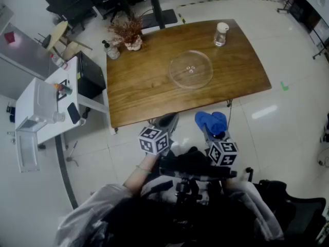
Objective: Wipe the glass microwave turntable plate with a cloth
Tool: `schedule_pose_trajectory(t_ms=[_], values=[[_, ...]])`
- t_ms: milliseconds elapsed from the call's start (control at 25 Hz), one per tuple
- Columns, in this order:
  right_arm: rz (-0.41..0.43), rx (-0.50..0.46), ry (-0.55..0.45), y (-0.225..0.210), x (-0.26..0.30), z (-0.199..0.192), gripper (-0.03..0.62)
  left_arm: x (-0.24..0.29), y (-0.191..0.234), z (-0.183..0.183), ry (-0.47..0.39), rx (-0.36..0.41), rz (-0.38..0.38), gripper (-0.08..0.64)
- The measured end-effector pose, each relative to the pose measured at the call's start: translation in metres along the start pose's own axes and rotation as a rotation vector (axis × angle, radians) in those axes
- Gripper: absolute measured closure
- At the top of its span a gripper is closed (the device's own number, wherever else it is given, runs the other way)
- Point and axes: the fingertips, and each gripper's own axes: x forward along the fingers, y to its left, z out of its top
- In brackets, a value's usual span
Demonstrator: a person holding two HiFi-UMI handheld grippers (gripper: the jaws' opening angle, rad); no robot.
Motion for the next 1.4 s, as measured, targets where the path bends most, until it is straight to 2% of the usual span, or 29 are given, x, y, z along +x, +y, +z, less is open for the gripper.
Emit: schedule_pose_trajectory(t_ms=[200, 400, 600, 760, 1000, 1200, 1360, 1400], values=[[-0.030, 0.043, -0.005, -0.024, -0.008, -0.004, 0.397, 0.014, -0.006, 0.001, 0.024, 0.016, 0.001, 0.554], [-0.053, 0.098, -0.024, -0.043, -0.008, 0.000, 0.397, 0.020, 0.000, 0.004, 0.051, 0.016, 0.033, 0.554], [-0.071, 0.118, -0.023, -0.051, 0.002, 0.001, 0.397, 0.034, 0.027, 0.006, 0.096, -0.007, 0.064, 0.554], [-0.114, 0.130, -0.017, -0.066, 0.007, 0.008, 0.397, 0.058, 0.043, 0.012, 0.118, -0.031, 0.055, 0.554], [-0.178, 0.150, -0.067, -0.087, 0.029, 0.041, 0.397, 0.095, 0.078, 0.026, 0.198, 0.009, 0.049, 0.554], [-0.180, 0.137, -0.059, -0.089, 0.062, 0.058, 0.397, 0.116, 0.111, 0.016, 0.282, -0.070, 0.030, 0.531], [-0.165, 0.101, -0.038, -0.086, 0.085, 0.070, 0.397, 0.131, 0.131, 0.016, 0.310, -0.110, 0.037, 0.531], [-0.163, 0.093, -0.034, -0.086, 0.089, 0.073, 0.397, 0.136, 0.134, 0.017, 0.316, -0.114, 0.036, 0.508]])
